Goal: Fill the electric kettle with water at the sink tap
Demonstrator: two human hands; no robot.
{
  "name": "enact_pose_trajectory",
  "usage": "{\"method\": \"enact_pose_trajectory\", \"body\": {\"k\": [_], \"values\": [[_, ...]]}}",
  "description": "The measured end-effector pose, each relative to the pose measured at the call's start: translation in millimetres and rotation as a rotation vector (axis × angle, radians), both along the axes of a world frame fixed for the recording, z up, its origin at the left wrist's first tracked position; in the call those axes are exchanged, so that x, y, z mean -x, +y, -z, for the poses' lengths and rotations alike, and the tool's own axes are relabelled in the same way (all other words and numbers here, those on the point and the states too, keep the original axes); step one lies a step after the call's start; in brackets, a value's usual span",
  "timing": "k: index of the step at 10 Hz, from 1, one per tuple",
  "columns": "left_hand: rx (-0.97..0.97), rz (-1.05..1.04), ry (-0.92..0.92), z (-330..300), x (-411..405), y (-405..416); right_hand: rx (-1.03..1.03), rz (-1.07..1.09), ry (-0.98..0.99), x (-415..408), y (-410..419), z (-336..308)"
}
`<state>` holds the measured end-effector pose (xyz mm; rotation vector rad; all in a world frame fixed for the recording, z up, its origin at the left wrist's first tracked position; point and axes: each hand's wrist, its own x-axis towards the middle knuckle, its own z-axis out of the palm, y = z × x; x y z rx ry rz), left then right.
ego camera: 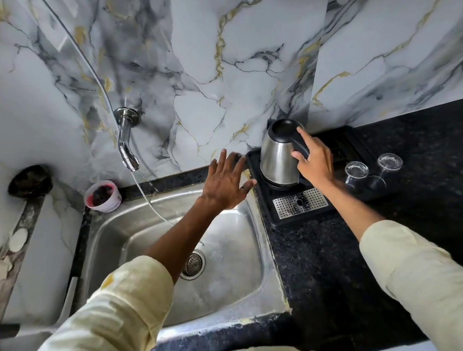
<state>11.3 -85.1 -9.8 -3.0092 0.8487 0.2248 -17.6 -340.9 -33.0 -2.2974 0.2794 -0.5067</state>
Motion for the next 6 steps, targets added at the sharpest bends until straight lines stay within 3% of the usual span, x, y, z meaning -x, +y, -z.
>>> {"method": "enact_pose_trajectory", "body": {"k": [2,4,6], "values": [[0.024,-0.036,0.008,-3,1,2,0.056,-0.096,0.052,-13,-12,-12],[-0.009,-0.029,0.019,-3,10,13,0.325,-0.040,0.165,-11,-34,-17],[0.057,-0.093,-0.160,-16,11,42,0.619,0.059,0.116,-8,-2,-30]]}}
